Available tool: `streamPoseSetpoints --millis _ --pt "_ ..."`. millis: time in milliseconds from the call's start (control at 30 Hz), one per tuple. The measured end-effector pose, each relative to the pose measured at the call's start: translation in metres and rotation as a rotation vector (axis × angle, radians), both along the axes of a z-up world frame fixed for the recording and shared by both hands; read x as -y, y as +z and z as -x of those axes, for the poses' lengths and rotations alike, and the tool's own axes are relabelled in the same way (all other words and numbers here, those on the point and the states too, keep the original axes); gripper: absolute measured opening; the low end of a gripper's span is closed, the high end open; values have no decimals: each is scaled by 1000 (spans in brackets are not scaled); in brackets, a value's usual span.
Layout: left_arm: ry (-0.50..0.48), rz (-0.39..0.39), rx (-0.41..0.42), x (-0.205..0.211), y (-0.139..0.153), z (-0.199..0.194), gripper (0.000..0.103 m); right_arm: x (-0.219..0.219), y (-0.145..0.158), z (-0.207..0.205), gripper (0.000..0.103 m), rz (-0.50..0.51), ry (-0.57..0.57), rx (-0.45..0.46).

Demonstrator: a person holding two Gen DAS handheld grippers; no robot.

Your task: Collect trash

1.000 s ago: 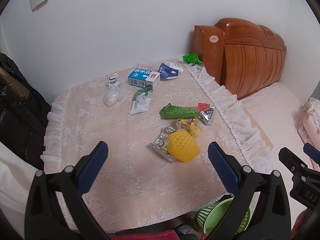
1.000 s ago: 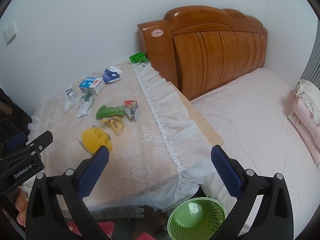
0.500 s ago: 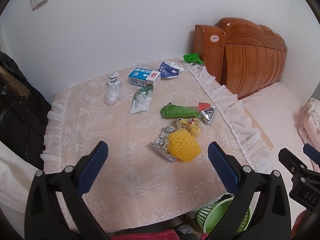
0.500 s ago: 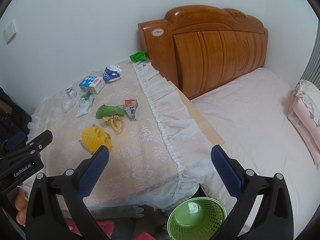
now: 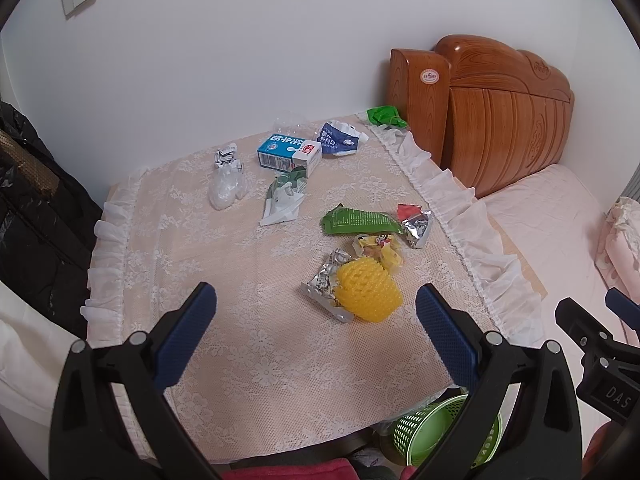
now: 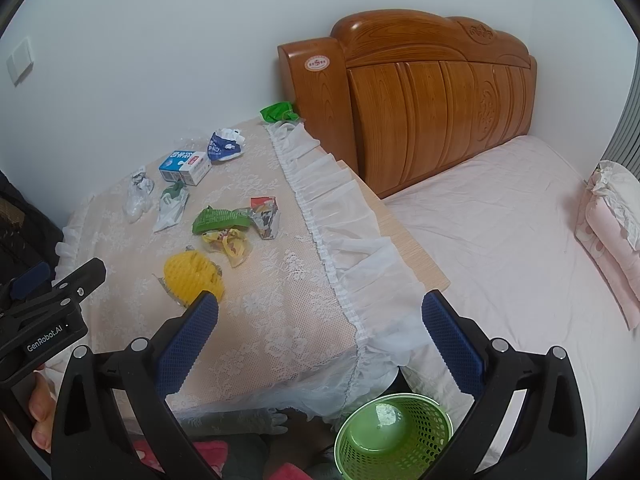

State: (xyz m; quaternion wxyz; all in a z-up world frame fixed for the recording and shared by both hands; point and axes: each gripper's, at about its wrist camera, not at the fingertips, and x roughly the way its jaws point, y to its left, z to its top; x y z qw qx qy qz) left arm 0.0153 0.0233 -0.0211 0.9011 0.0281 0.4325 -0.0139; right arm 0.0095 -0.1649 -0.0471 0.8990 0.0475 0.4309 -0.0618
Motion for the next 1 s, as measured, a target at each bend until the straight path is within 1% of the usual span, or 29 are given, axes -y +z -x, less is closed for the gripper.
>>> streamPoseSetpoints --millis 233,400,533,700,867,1000 --pt "1 2 -7 -3 -1 -1 96 -1 -1 -1 101 -1 2 -3" --pt "9 3 -26 -11 -9 -6 96 -4 -6 -7 101 -26 15 0" --pt "-9 8 -68 -24 -25 -12 96 -7 -25 -16 101 -70 24 -31" --pt "-23 31 -133 -44 -51 -21 96 -22 -61 -33 101 -110 66 -106" --pt "-28 30 -182 -63 -70 -31 96 -52 -86 -50 101 -87 154 -145" --pt "-29 47 -209 -75 -79 -38 96 -75 -94 -63 101 -59 231 -145"
